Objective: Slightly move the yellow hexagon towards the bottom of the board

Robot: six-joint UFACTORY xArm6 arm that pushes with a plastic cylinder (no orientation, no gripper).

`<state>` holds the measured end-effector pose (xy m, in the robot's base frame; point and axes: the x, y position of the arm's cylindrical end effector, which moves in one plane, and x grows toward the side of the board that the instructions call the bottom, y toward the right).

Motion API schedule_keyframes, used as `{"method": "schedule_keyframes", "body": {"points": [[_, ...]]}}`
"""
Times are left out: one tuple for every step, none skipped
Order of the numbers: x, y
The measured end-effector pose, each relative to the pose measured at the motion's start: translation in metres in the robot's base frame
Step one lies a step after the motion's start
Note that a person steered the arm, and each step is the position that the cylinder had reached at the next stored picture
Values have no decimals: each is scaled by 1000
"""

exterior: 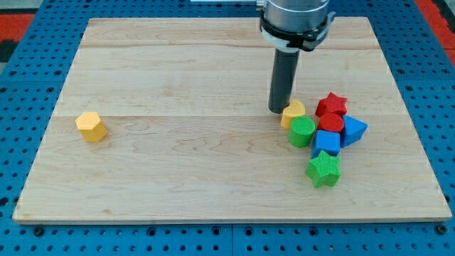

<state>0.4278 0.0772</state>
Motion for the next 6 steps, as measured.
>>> {"method": "schedule_keyframes", "body": {"points": [[-32, -110], [-43, -220], [-33, -311], [-2, -337], [29, -282], [39, -256]]}}
